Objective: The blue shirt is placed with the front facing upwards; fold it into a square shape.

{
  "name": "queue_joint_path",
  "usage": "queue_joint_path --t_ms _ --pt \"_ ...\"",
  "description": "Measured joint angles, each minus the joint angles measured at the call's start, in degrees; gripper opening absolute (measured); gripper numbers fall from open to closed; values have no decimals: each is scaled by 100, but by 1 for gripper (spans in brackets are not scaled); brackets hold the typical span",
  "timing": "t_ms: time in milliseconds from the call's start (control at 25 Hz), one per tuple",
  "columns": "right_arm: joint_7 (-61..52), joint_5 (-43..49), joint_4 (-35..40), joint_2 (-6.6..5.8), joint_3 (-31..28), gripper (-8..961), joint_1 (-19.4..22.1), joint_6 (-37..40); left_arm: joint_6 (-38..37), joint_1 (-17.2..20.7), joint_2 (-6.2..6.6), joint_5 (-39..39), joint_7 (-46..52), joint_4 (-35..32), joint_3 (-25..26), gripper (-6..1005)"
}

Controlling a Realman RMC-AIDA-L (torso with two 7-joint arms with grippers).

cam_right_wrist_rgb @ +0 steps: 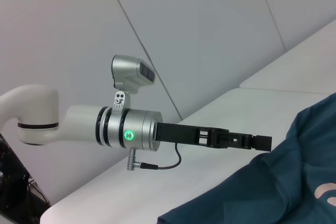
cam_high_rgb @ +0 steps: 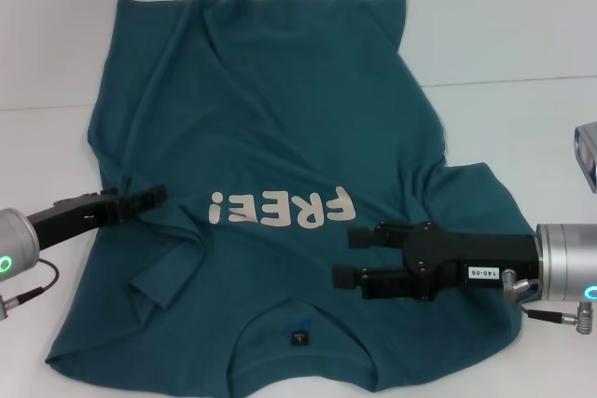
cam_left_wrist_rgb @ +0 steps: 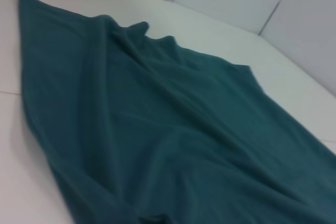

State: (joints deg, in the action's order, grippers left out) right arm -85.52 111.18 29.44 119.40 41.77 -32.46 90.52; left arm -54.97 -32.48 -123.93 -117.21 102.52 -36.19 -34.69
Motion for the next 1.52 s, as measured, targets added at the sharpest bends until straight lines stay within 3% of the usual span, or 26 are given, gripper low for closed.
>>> queue_joint_path --t_ms 600,1520 --pt "0 -8 0 -5 -3 883 3 1 290 -55 -9 -17 -66 156 -426 920" --pt "-17 1 0 -5 -3 883 12 -18 67 21 0 -106 -63 -146 -535 915"
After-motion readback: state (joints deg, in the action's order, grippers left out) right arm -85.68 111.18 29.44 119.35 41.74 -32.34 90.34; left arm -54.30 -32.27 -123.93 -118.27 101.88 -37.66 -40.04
